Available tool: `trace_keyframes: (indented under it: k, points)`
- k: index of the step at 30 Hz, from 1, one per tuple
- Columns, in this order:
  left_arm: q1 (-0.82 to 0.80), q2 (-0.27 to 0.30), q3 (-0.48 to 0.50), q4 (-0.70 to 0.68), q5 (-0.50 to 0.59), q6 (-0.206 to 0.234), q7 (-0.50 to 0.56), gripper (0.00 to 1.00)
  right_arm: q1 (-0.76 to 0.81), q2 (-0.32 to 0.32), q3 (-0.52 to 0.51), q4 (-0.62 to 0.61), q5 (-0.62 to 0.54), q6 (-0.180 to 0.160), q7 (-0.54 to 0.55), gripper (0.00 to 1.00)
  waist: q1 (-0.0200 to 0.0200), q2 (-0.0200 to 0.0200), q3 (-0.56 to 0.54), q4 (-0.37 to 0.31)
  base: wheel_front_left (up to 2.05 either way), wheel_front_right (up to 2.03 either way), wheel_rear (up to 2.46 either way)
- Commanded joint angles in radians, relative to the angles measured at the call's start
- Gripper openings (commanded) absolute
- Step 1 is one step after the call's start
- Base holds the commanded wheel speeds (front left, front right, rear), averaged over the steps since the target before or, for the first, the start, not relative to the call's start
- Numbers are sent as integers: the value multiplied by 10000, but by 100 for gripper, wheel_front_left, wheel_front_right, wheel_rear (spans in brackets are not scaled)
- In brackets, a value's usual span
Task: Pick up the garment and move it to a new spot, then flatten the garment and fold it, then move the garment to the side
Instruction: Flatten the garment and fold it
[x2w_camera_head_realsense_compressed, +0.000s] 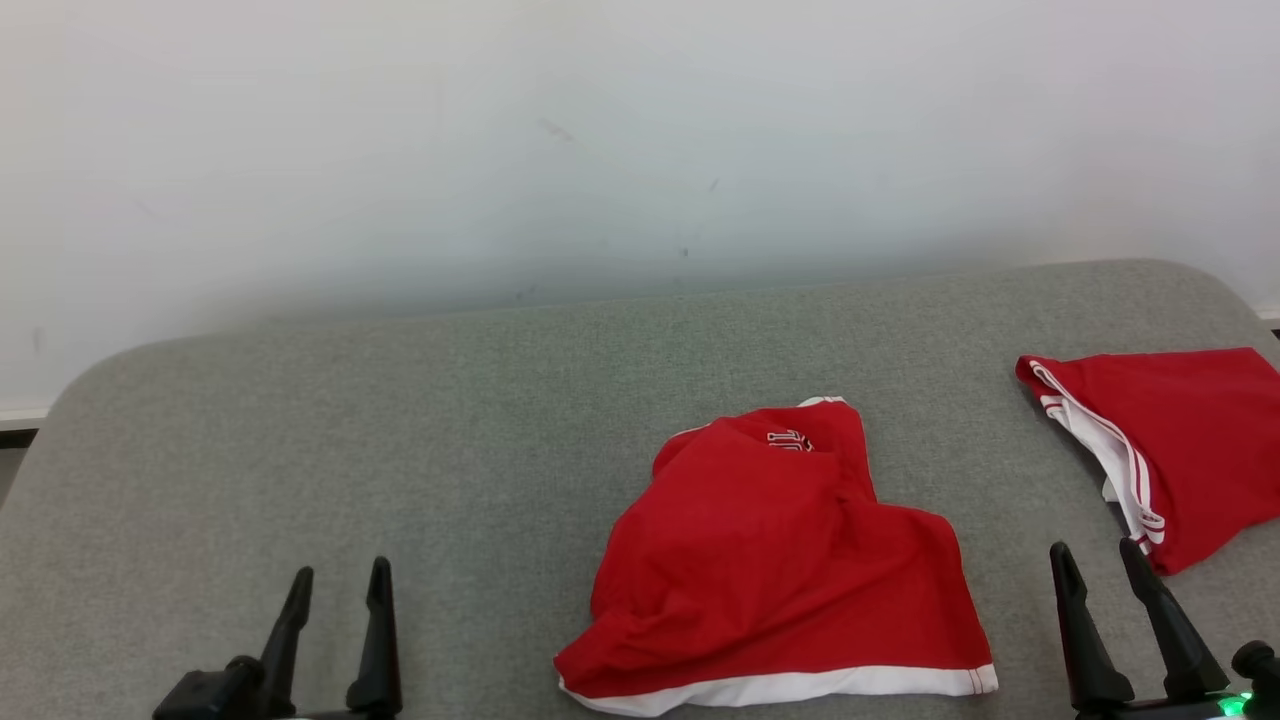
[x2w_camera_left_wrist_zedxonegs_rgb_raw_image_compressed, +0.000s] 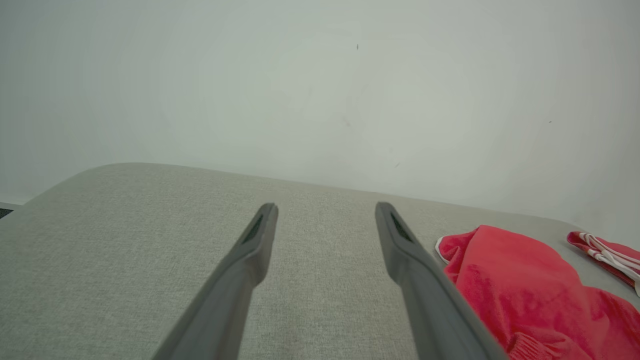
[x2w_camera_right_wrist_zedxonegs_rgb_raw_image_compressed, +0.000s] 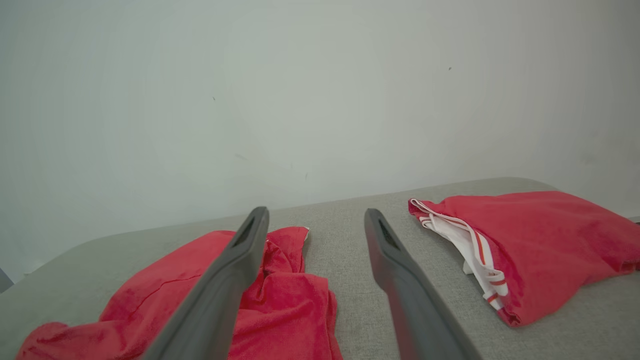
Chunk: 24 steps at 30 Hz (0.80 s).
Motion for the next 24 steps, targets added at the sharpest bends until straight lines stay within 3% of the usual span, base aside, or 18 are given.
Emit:
trace_keyframes:
  k: [1,24]
  points:
    - [129,-24,42,-37,127,-35,-3,100,84,-27,-20,-34,-69,-21,-82,100,0,0,7,2,0,0,0]
    - [-51,-101,-25,291,189,-237,-3,100,4,-70,28,483,-407,-21,-123,100,0,0,-91,110,0,0,0]
